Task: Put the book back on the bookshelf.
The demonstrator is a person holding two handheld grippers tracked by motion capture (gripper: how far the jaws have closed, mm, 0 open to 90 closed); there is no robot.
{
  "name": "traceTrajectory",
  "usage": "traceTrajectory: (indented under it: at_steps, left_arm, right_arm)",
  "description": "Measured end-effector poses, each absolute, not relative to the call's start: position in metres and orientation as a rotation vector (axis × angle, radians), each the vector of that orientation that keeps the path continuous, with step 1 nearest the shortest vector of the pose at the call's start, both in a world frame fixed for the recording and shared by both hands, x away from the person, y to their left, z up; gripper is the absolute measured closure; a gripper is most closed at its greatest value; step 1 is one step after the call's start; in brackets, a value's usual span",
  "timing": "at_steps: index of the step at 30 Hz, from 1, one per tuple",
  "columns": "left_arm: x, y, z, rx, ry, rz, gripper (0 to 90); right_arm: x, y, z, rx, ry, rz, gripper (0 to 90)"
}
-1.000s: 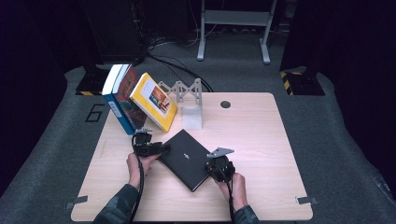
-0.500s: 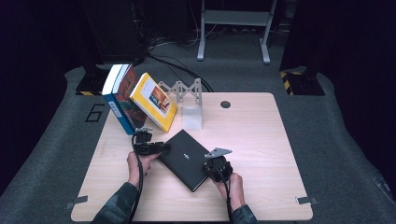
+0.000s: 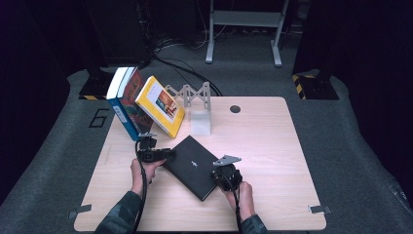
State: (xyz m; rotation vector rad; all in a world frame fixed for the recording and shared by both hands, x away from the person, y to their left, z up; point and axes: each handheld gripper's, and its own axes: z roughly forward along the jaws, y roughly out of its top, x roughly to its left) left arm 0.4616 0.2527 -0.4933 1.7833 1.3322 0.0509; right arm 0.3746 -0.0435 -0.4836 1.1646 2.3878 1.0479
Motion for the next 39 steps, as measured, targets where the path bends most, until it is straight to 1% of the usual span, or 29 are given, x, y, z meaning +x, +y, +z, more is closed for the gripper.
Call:
traceTrajectory:
  at_steps: [7, 16, 20, 27, 39]
  left_arm:
    - [0.46, 0.251, -0.488, 1.796, 1.326, 0.052, 61.4]
    - [0.458, 0.251, -0.482, 1.796, 1.325, 0.075, 69.0]
    - [0.458, 0.249, -0.478, 1.835, 1.318, 0.133, 73.6]
    - [0.459, 0.252, -0.478, 1.812, 1.327, 0.103, 76.5]
    - [0.459, 0.253, -0.468, 1.795, 1.305, 0.061, 78.2]
  right_arm:
    - [0.373, -0.045, -0.484, 1.176, 2.385, 1.061, 90.0]
    - [0.372, -0.047, -0.484, 1.169, 2.381, 1.067, 90.0]
    - [0.372, -0.048, -0.485, 1.149, 2.388, 1.062, 90.0]
    - [0.371, -0.048, -0.485, 1.156, 2.382, 1.065, 90.0]
    - [0.365, -0.051, -0.487, 1.167, 2.341, 1.106, 90.0]
